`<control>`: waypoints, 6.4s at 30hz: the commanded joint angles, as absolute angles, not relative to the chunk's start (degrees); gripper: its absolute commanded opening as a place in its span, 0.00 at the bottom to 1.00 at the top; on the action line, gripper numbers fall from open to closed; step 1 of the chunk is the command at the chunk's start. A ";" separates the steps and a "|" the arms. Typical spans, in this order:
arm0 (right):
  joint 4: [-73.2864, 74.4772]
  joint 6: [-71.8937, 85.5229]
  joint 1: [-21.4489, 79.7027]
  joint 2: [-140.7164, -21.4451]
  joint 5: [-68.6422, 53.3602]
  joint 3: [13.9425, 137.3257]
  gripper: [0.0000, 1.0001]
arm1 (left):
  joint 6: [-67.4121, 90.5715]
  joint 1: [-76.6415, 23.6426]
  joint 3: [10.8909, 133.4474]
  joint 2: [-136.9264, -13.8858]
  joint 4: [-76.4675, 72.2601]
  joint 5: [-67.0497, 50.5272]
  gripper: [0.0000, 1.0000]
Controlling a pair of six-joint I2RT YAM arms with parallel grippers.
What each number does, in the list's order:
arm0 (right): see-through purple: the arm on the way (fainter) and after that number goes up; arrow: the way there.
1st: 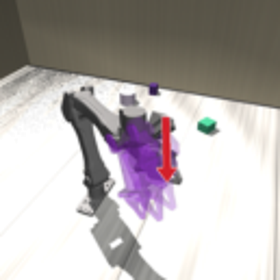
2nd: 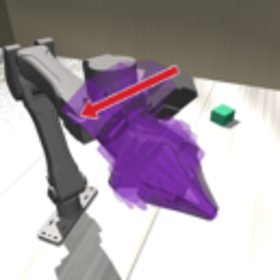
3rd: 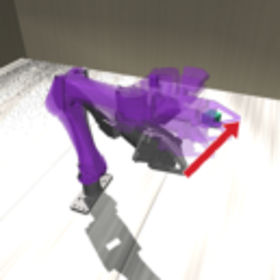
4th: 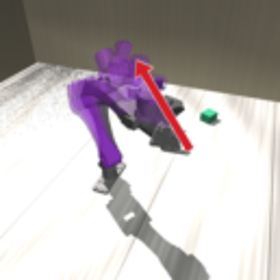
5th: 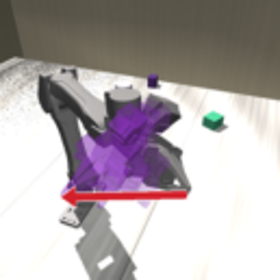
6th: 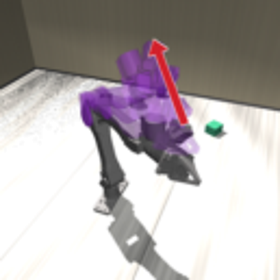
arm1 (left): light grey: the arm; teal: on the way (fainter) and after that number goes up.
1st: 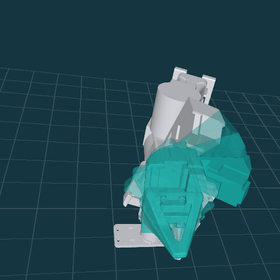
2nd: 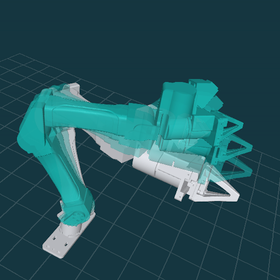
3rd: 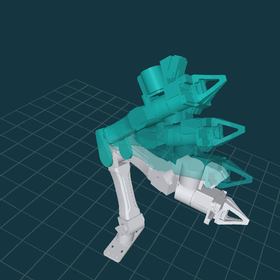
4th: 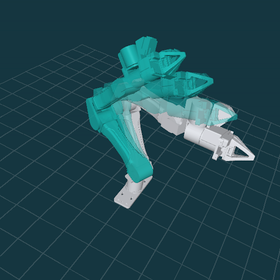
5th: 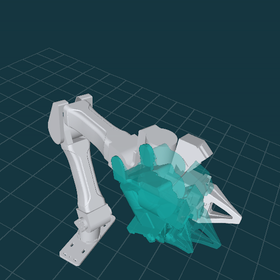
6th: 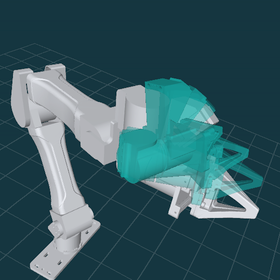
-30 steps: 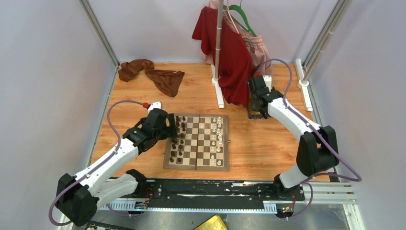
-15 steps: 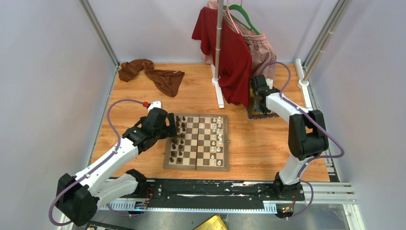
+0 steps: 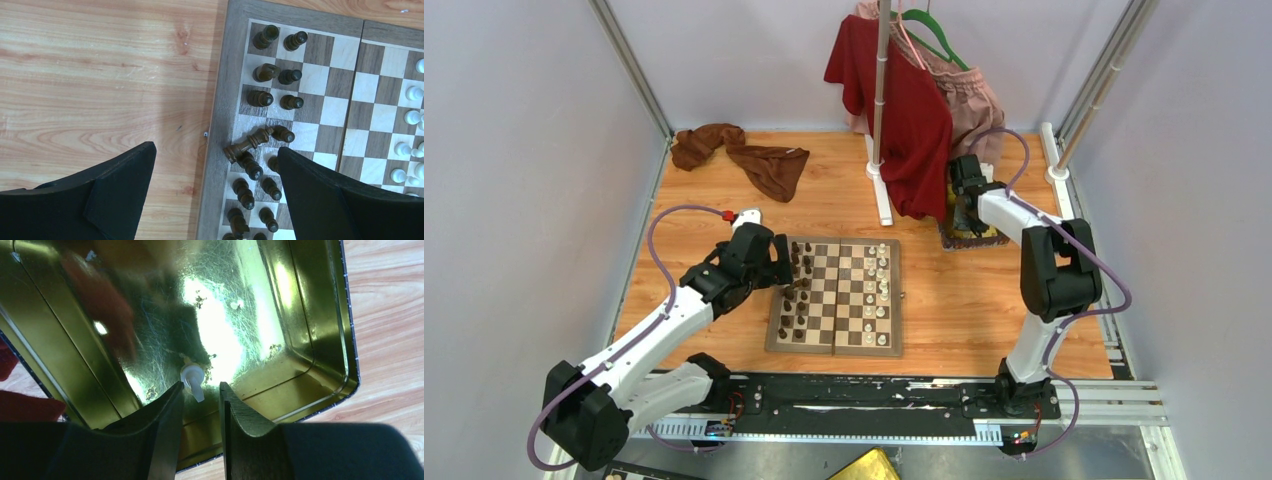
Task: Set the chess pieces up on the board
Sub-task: Pick up the chess piece from the storage box, then place the chess piece on the chessboard.
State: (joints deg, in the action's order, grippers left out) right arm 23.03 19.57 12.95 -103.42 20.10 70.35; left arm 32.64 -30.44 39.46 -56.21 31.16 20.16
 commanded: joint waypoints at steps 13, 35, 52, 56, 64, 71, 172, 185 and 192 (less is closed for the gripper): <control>23.53 18.99 11.77 -104.68 18.25 72.41 0.01 | 31.29 -29.52 40.79 -55.65 31.59 21.18 1.00; 30.20 16.55 17.74 -92.06 21.12 74.18 0.00 | 32.02 -29.44 39.47 -51.36 31.90 20.90 1.00; 39.94 21.25 45.81 -72.52 19.64 61.10 0.00 | 34.13 -29.44 37.67 -47.88 31.08 19.57 1.00; 41.12 21.55 52.65 -71.29 19.76 59.51 0.00 | 34.69 -29.44 36.83 -46.59 31.32 19.47 1.00; 39.91 20.43 61.73 -73.32 17.91 58.20 0.00 | 35.22 -29.42 36.42 -44.67 32.14 19.57 1.00; 36.80 20.11 63.53 -75.47 16.26 56.74 0.00 | 35.62 -29.44 35.99 -42.97 33.16 19.78 1.00; 32.78 19.48 66.61 -80.10 11.69 55.78 0.27 | 35.18 -29.44 35.78 -44.81 32.59 19.55 1.00; 40.10 19.53 67.07 -75.31 24.15 62.69 0.41 | 35.13 -29.44 36.13 -46.15 31.93 20.45 1.00; 37.35 17.86 55.36 -76.68 29.16 64.53 0.48 | 34.28 -29.36 40.68 -51.77 30.81 22.44 1.00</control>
State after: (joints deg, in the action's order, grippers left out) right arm 37.34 19.25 63.00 -76.03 23.94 62.65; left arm 35.11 -29.74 36.53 -48.71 33.15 20.49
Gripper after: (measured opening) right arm 0.477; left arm 0.999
